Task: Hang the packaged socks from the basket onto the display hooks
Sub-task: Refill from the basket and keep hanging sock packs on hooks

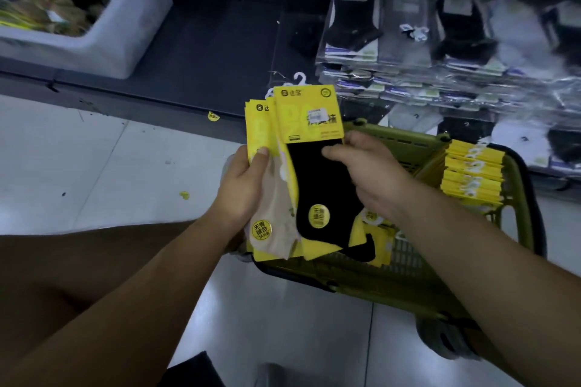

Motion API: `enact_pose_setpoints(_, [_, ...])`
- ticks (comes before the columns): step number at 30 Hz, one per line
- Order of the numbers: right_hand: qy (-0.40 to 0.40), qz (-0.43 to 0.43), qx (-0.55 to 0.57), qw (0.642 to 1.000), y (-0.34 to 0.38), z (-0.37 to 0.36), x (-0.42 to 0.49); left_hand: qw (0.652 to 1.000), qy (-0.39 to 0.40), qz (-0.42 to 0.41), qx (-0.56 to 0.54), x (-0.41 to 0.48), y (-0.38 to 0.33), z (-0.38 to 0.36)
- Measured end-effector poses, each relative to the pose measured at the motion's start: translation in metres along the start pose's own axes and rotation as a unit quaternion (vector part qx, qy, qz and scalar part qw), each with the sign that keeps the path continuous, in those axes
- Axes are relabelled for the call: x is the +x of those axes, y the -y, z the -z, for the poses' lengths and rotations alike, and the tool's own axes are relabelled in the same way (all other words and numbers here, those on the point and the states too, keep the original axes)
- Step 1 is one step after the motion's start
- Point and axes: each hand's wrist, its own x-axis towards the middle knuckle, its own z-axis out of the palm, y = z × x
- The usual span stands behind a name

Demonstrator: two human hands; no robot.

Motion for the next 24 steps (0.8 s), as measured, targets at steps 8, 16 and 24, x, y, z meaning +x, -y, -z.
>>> enact_pose_setpoints(8, [0.019,0.120,-0.234,0.965,-0.019,-0.009,-0.001,0.999,0.034,0.012,-0.023,-0.002,-0.003,-0.004])
enact_pose_setpoints(16, [0.062,-0.076,-0.395,0.913,-0.126,0.061,0.044,0.997,0.040,0.038,-0.053,0.015,0.009,0.016])
enact_pose_setpoints(24, [0.103,-0.052,-0.568,0.815,-0.199,0.069,0.052,0.995,0.062,0.031,-0.077,0.024,0.013,0.012])
